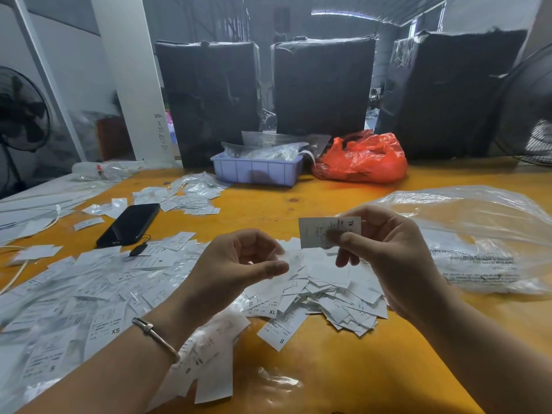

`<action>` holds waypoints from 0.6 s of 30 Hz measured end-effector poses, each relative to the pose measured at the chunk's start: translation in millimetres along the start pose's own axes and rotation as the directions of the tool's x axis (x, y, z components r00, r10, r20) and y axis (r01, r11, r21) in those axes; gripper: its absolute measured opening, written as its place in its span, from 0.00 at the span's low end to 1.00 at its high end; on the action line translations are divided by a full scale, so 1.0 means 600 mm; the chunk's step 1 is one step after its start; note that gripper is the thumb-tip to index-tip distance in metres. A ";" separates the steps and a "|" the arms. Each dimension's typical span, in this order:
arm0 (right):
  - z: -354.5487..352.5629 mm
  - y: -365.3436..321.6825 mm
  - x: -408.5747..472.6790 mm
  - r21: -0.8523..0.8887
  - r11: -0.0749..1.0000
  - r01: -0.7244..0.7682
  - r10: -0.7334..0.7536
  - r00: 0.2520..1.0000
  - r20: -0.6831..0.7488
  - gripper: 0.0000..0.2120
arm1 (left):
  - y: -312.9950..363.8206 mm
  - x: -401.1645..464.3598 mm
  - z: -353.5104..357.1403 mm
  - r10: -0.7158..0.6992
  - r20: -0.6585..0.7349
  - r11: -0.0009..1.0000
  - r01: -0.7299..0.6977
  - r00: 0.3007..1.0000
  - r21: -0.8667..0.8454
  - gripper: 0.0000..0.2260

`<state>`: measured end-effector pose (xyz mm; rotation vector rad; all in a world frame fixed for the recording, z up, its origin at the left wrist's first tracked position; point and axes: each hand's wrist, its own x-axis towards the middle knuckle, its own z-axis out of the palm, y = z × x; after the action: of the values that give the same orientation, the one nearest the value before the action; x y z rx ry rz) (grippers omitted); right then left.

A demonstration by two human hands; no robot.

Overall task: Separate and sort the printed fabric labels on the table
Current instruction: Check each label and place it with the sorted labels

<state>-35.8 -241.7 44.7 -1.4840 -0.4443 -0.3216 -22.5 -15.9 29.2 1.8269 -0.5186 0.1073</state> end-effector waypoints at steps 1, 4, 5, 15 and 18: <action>0.003 -0.003 -0.003 -0.016 0.999 0.029 -0.029 1.000 -0.004 0.06 | 0.001 0.000 0.001 0.014 0.006 1.000 -0.014 1.000 0.011 0.12; 0.007 -0.007 -0.007 -0.025 0.999 0.041 -0.041 0.999 -0.009 0.07 | 0.003 -0.002 0.003 0.042 0.022 0.998 -0.043 0.999 0.040 0.09; 0.007 -0.008 -0.007 -0.025 0.999 0.026 -0.026 1.000 -0.010 0.08 | 0.004 -0.002 0.003 0.042 0.021 0.998 -0.043 0.999 0.042 0.09; 0.009 -0.010 -0.007 -0.023 0.996 -0.081 0.081 0.997 -0.008 0.05 | 0.010 -0.004 0.005 0.033 -0.002 0.998 -0.033 0.999 0.056 0.11; 0.009 -0.013 -0.005 -0.021 0.995 -0.094 0.093 0.995 -0.043 0.04 | 0.009 -0.004 0.005 0.038 -0.011 0.998 -0.038 0.999 0.054 0.13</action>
<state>-42.5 -237.4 50.1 -1.5124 -0.3377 -0.2839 -27.3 -19.2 32.5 1.8676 -0.5466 0.1596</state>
